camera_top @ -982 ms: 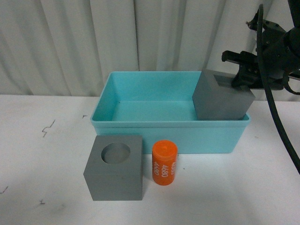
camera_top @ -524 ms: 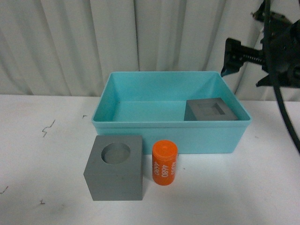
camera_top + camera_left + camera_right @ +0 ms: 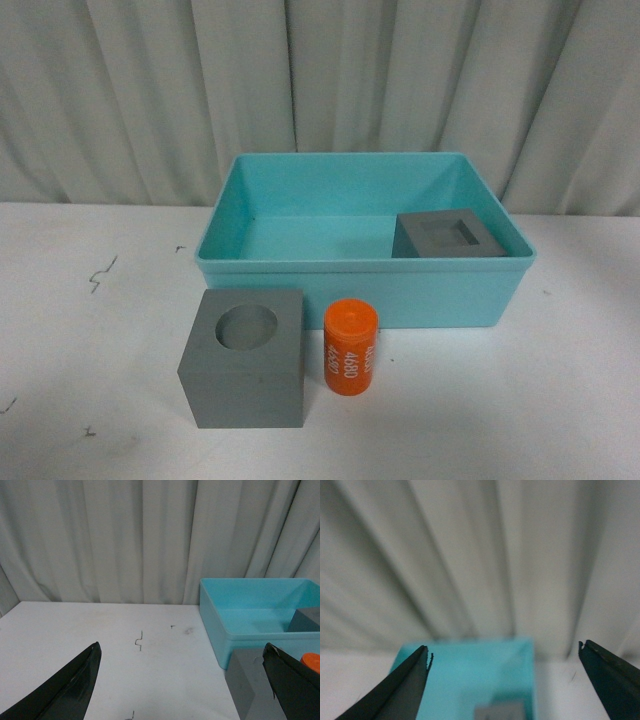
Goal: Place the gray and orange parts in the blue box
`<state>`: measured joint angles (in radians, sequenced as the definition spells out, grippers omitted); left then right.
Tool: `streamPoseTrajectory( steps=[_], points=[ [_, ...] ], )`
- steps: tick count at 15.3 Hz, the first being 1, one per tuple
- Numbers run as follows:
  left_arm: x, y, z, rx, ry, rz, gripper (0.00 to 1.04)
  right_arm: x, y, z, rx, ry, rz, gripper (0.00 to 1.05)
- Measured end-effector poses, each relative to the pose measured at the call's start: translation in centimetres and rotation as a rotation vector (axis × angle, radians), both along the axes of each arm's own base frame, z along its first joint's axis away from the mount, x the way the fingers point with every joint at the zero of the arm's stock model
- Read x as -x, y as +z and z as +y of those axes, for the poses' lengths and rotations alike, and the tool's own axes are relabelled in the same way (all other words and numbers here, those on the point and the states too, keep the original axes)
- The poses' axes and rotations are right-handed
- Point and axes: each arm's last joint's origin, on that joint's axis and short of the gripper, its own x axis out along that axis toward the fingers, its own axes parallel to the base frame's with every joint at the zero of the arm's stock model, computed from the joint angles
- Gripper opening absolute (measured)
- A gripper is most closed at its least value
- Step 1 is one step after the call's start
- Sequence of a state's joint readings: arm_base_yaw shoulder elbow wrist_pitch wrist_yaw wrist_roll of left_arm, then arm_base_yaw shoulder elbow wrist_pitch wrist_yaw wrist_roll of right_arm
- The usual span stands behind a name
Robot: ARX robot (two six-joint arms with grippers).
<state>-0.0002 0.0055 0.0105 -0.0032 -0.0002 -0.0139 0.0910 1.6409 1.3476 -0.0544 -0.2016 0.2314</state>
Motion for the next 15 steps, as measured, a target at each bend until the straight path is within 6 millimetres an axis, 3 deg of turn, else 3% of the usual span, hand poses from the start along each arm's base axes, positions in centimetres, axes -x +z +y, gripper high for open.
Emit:
streamPoseTrajectory(
  steps=[1,2,4,6,7,9,11,15],
  points=[
    [0.0,0.0,0.0,0.000,0.000,0.000,0.98,4.3,0.7,-0.3,0.133,-0.184,-0.329,0.78],
    [0.0,0.0,0.0,0.000,0.000,0.000,0.98,7.8,-0.1,-0.8,0.180,-0.239,-0.401,0.65],
    [0.0,0.0,0.0,0.000,0.000,0.000,0.98,12.1,-2.5,-1.7,0.206,-0.263,-0.454,0.42],
    [0.0,0.0,0.0,0.000,0.000,0.000,0.98,14.1,-6.8,-2.4,0.235,-0.258,-0.377,0.18],
    [0.0,0.0,0.0,0.000,0.000,0.000,0.98,16.6,-9.1,-2.8,0.244,-0.245,-0.374,0.02],
    [0.0,0.0,0.0,0.000,0.000,0.000,0.98,18.4,-10.1,-4.2,0.245,-0.268,-0.393,0.02],
    [0.0,0.0,0.0,0.000,0.000,0.000,0.98,20.1,-12.1,-4.1,0.246,-0.250,-0.365,0.02],
    [0.0,0.0,0.0,0.000,0.000,0.000,0.98,22.3,-13.5,-4.0,0.246,-0.250,-0.368,0.02]
  ],
)
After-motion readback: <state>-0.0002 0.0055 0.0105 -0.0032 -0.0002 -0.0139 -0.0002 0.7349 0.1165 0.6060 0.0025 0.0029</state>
